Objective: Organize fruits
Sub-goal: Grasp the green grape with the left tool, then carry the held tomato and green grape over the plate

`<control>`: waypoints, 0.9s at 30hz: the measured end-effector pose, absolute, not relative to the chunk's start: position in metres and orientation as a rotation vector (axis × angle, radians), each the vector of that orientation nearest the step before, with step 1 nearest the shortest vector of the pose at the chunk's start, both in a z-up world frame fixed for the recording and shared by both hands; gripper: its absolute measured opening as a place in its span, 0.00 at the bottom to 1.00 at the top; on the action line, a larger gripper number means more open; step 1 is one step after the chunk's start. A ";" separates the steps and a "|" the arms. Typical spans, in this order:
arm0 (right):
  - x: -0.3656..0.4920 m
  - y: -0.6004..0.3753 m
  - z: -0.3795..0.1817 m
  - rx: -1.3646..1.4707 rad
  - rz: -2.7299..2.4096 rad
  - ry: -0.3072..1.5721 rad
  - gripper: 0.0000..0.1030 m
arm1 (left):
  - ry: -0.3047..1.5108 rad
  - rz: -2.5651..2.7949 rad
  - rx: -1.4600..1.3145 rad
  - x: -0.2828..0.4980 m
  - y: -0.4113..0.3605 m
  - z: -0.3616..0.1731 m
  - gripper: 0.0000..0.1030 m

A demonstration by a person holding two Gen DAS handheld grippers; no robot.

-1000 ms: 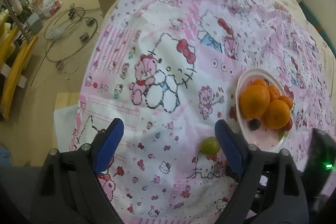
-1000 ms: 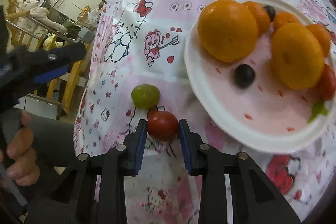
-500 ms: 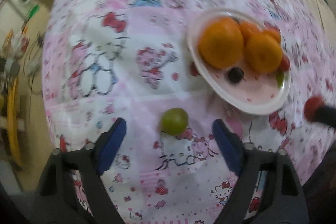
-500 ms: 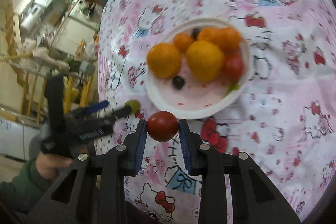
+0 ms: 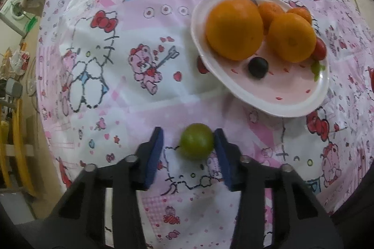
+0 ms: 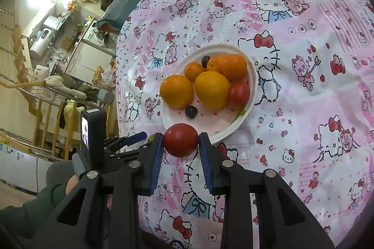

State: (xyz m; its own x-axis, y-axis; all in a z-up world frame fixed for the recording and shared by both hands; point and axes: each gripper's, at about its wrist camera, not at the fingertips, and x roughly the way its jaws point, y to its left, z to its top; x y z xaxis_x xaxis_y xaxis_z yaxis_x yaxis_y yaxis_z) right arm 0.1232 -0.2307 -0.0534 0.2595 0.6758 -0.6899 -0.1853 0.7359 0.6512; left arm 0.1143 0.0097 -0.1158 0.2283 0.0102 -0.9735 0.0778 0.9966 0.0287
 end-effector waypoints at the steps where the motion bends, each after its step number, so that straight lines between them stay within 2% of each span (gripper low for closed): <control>1: 0.124 -0.230 -0.053 0.497 0.619 1.170 0.31 | 1.336 -0.055 0.079 0.113 0.008 -0.116 0.26; 10: 0.123 -0.229 -0.047 0.500 0.627 1.149 0.31 | 1.331 -0.070 0.053 0.108 0.007 -0.109 0.23; 21: 0.129 -0.234 -0.052 0.511 0.584 1.159 0.31 | 1.159 -0.146 -0.066 0.105 0.018 -0.043 0.23; 27: 0.150 -0.230 -0.073 0.523 0.554 1.219 0.31 | 1.178 -0.187 -0.033 0.131 -0.010 -0.056 0.23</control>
